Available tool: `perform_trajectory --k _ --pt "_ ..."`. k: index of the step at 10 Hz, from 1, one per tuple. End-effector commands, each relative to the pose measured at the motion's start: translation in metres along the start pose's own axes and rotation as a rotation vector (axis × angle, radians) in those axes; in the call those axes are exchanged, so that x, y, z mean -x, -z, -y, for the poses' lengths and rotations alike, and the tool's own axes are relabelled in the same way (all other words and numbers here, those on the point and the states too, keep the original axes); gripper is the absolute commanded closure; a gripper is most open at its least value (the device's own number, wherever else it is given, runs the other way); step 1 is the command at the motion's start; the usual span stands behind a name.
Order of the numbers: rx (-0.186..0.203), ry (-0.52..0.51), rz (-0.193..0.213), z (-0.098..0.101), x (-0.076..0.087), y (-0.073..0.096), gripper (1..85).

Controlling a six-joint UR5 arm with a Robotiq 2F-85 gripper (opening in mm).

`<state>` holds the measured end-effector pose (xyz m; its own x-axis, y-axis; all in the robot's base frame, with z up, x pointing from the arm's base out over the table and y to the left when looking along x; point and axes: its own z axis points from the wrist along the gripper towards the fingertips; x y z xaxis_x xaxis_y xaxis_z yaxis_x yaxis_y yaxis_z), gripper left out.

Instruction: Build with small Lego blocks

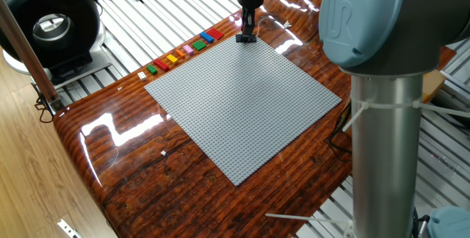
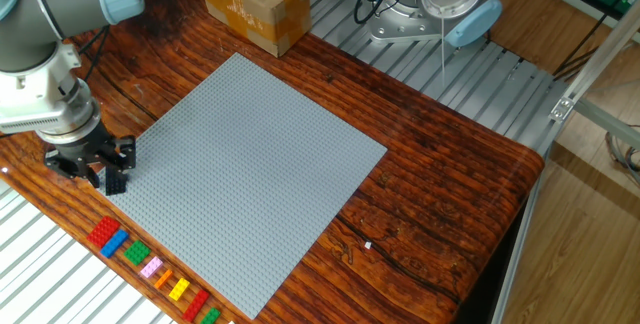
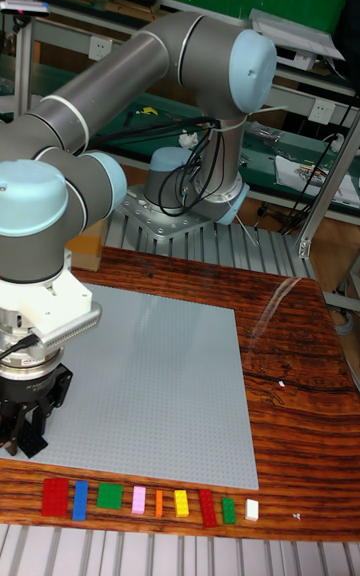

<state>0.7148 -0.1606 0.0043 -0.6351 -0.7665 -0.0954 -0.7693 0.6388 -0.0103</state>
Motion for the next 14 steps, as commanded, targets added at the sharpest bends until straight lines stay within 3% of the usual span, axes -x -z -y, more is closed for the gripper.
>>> perform_trajectory --k 1,6,14 --pt "0.010 -0.003 0.013 -0.0032 -0.0012 -0.0002 42.0" --pt "0.010 -0.002 -0.003 -0.0040 -0.0058 0.0053 42.0" --pt "0.015 0.003 0.007 -0.0065 -0.0035 0.0023 41.7"
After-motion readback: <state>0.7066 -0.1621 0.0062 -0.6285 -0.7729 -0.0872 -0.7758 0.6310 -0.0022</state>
